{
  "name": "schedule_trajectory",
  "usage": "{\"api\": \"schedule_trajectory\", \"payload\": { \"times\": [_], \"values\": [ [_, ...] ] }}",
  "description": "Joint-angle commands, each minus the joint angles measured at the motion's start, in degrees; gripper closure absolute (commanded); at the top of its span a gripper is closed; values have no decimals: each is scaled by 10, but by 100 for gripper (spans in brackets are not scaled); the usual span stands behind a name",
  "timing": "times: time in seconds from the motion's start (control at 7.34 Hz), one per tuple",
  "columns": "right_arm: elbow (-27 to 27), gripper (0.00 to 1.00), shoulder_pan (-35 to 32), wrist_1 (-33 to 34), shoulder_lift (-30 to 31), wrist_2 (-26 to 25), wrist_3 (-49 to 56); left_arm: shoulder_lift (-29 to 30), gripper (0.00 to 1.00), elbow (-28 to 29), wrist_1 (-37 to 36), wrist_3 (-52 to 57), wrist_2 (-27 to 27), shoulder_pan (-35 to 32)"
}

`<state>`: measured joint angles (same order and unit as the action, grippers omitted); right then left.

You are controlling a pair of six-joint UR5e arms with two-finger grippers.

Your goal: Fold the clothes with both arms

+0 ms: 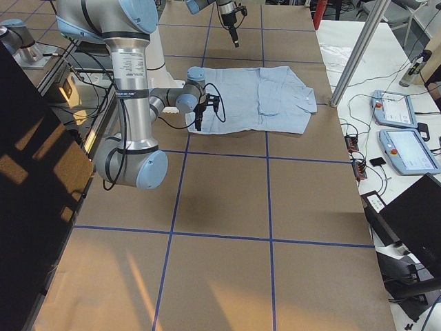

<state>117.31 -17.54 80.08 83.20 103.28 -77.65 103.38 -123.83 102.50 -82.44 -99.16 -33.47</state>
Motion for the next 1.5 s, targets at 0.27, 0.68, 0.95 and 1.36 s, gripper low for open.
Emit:
{"api": "schedule_trajectory", "payload": {
  "times": [0.27, 0.68, 0.95, 1.36],
  "values": [
    [-16, 23, 3, 0, 9, 15, -1, 2, 1, -3, 0, 0, 2, 2],
    [-20, 40, 3, 0, 9, 21, -1, 2, 2, -3, 0, 3, 2, 2],
    [-20, 65, 3, 0, 8, 27, 0, 2, 2, -3, 0, 3, 2, 2],
    [-19, 72, 4, 1, 7, 31, 0, 3, 2, -2, 0, 5, 2, 2]
  ]
}}
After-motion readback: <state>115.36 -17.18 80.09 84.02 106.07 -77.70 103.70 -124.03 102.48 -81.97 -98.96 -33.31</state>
